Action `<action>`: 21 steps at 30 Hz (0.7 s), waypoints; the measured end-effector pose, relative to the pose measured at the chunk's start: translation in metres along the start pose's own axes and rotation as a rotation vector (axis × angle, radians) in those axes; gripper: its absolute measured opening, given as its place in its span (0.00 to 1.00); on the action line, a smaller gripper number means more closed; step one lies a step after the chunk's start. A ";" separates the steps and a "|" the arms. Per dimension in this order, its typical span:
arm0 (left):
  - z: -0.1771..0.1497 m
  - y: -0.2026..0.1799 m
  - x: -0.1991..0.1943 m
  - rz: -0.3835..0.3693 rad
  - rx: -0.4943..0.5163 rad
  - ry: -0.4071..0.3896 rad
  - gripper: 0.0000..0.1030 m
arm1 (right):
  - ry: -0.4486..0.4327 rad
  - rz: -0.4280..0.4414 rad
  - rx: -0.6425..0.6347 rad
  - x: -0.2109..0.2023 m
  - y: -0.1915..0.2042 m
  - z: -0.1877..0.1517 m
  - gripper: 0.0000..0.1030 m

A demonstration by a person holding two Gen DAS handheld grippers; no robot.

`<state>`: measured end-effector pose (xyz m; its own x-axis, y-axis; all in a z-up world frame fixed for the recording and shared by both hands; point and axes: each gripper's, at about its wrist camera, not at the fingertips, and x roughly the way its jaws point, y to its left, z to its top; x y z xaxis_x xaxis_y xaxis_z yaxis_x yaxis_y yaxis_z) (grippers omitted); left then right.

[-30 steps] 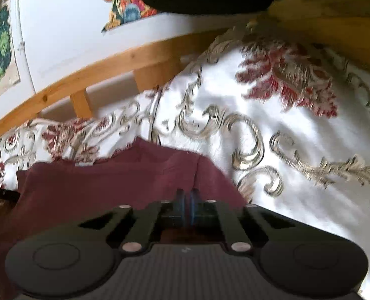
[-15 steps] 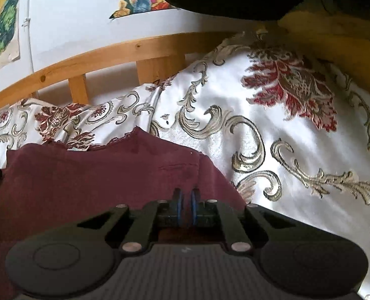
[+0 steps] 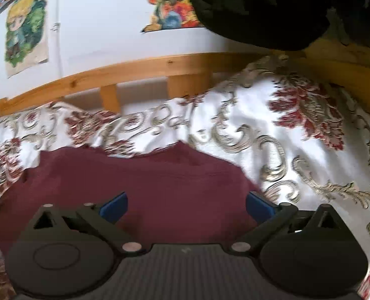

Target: Fold small clothes

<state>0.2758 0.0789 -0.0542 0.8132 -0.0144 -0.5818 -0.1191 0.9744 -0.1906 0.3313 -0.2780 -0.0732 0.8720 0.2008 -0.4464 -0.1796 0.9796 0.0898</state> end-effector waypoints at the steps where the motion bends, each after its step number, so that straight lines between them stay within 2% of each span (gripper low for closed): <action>1: -0.005 0.003 -0.003 0.003 -0.038 0.014 0.99 | 0.012 0.004 0.001 -0.003 0.006 -0.002 1.00; 4: -0.019 0.012 -0.011 -0.007 -0.126 0.053 0.99 | 0.061 0.046 0.018 -0.013 0.022 -0.009 1.00; 6: -0.026 0.014 -0.013 -0.012 -0.148 0.082 0.99 | 0.093 0.055 0.021 -0.021 0.030 -0.015 1.00; 9: -0.034 0.012 -0.015 -0.029 -0.140 0.109 0.99 | 0.135 -0.004 0.050 -0.034 0.041 -0.023 1.00; 13: -0.039 0.008 -0.011 -0.034 -0.120 0.128 0.99 | 0.151 0.001 0.061 -0.046 0.050 -0.032 1.00; 18: -0.040 0.006 -0.002 -0.033 -0.127 0.170 0.99 | 0.139 -0.014 -0.037 -0.036 0.065 -0.037 1.00; 21: -0.041 0.004 0.002 -0.020 -0.126 0.183 0.99 | 0.055 0.017 -0.049 -0.035 0.071 -0.043 1.00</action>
<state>0.2539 0.0740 -0.0889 0.7003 -0.0854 -0.7088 -0.1838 0.9378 -0.2946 0.2682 -0.2159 -0.0897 0.8428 0.2154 -0.4932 -0.2172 0.9746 0.0546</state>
